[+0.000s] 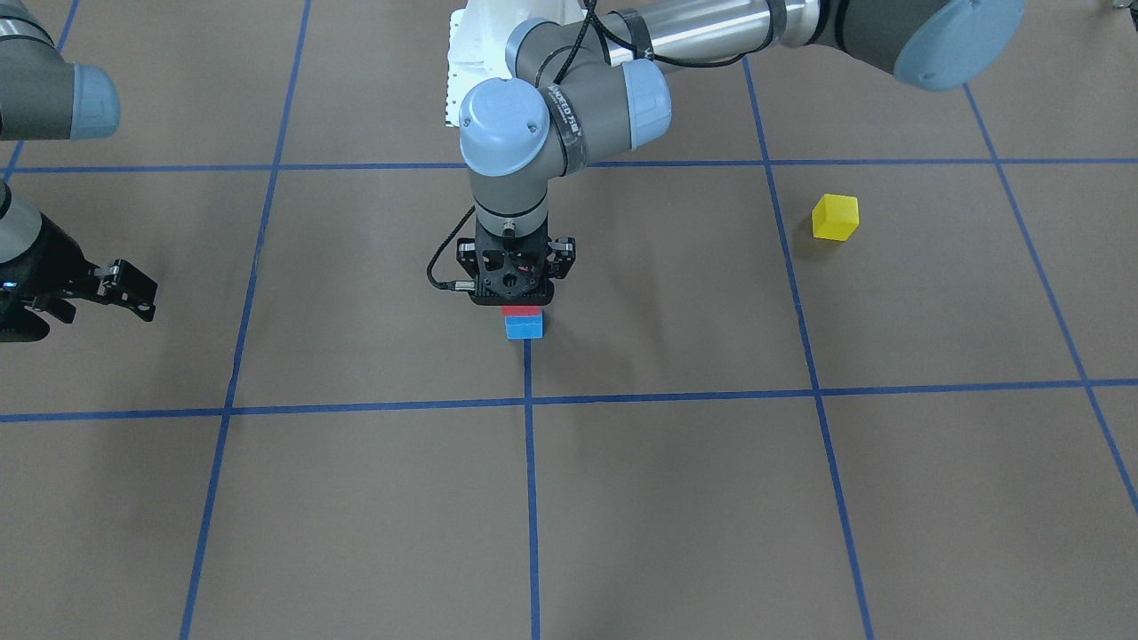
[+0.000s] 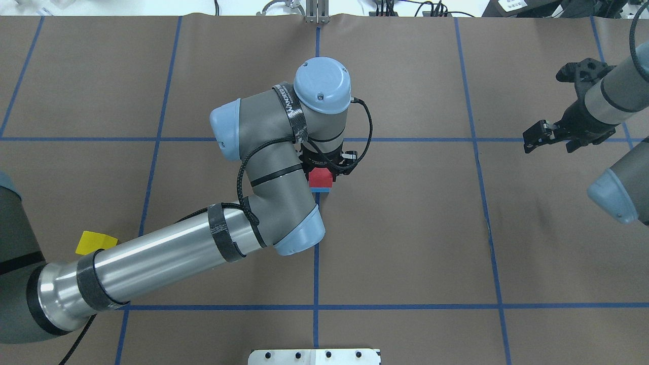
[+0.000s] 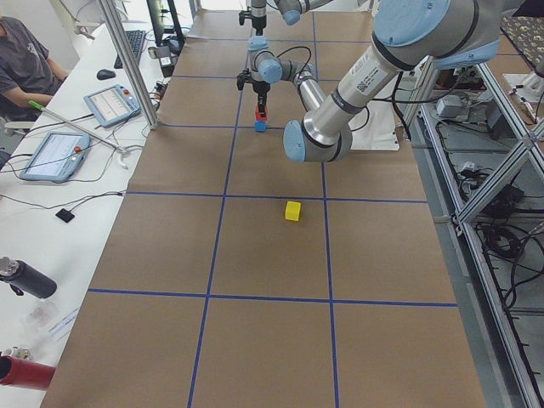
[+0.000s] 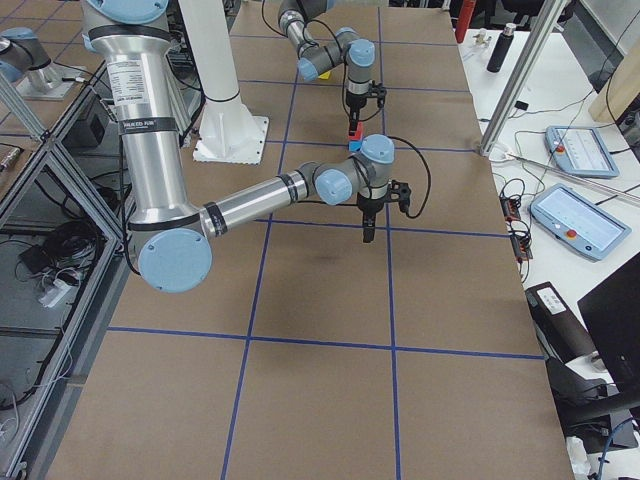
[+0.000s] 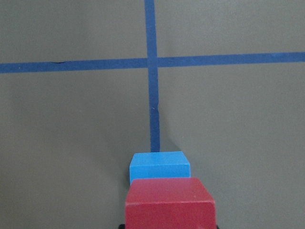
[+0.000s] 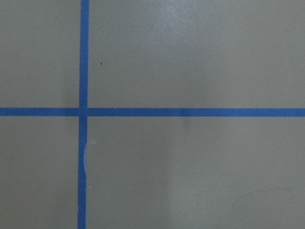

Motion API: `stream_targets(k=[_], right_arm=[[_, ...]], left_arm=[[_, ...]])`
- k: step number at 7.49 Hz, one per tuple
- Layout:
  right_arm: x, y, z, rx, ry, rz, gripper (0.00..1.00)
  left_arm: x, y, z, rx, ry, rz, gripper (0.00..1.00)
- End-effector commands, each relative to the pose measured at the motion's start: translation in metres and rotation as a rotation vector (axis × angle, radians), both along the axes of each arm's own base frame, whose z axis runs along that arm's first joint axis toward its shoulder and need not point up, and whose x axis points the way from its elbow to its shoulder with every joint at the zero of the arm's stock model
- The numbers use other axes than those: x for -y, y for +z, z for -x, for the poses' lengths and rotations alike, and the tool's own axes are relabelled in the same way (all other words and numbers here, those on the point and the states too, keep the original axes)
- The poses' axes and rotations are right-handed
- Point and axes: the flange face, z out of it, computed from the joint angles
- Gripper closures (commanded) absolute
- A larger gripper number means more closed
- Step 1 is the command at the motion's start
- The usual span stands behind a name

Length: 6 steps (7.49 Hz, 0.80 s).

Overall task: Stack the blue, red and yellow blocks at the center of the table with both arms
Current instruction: 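Lower the red cube onto the blue cube with the left gripper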

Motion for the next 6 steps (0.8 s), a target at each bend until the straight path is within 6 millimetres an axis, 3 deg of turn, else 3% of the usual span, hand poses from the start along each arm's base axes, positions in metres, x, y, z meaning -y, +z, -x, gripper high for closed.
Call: stream_targets(k=[1,6], right_arm=[[0.0,-0.0003,0.0,0.0,0.002,0.001,0.0],[0.0008,0.0011,0.0005,-0.001,0.004,0.006,0.0]], left_arm=[[-0.0001,0.0004,-0.0005,0.0,0.002,-0.002,1.0],[0.0061,0.001,0.0023,-0.003,-0.017,-0.024,1.0]])
